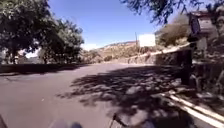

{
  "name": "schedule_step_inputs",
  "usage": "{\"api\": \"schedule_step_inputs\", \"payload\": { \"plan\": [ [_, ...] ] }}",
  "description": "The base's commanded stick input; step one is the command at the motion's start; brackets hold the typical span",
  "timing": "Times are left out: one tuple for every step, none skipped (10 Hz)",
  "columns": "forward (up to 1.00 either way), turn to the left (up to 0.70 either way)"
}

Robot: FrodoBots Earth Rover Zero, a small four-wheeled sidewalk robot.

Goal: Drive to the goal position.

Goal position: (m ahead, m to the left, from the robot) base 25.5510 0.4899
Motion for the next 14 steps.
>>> {"api": "schedule_step_inputs", "payload": {
  "plan": [
    [0.85, 0.0],
    [0.85, 0.0],
    [0.85, 0.0],
    [0.85, 0.0],
    [0.85, 0.0],
    [0.85, 0.0],
    [0.85, 0.0],
    [0.85, 0.0],
    [0.85, 0.0],
    [0.85, 0.0],
    [0.85, 0.0],
    [0.85, 0.0],
    [0.85, 0.0],
    [0.85, 0.0]
  ]
}}
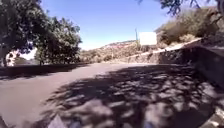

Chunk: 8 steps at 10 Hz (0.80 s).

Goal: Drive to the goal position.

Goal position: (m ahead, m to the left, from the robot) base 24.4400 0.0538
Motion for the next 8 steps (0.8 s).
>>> {"api": "schedule_step_inputs", "payload": {
  "plan": [
    [0.85, 0.0],
    [0.85, 0.0],
    [0.85, 0.0],
    [0.85, 0.0],
    [0.85, 0.0],
    [0.85, 0.0],
    [0.85, 0.0],
    [0.85, 0.0]
  ]
}}
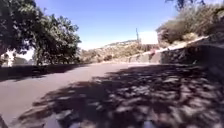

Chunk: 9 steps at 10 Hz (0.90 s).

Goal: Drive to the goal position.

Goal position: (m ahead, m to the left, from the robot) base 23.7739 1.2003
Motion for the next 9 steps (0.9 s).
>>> {"api": "schedule_step_inputs", "payload": {
  "plan": [
    [0.85, 0.0],
    [0.85, 0.0],
    [0.85, 0.0],
    [0.85, 0.0],
    [0.85, 0.0],
    [0.85, 0.0],
    [0.85, 0.0],
    [0.85, 0.0],
    [0.85, 0.0]
  ]
}}
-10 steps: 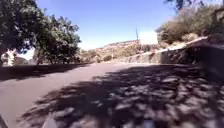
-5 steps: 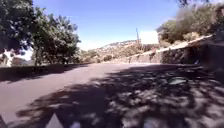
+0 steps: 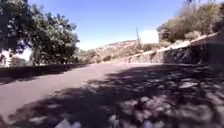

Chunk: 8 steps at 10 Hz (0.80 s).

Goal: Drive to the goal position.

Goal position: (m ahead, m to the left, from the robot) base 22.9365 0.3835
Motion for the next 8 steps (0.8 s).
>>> {"api": "schedule_step_inputs", "payload": {
  "plan": [
    [0.85, 0.0],
    [0.85, 0.0],
    [0.85, 0.0],
    [0.85, 0.0],
    [0.85, 0.0],
    [0.85, 0.0],
    [0.85, 0.0],
    [0.85, 0.0]
  ]
}}
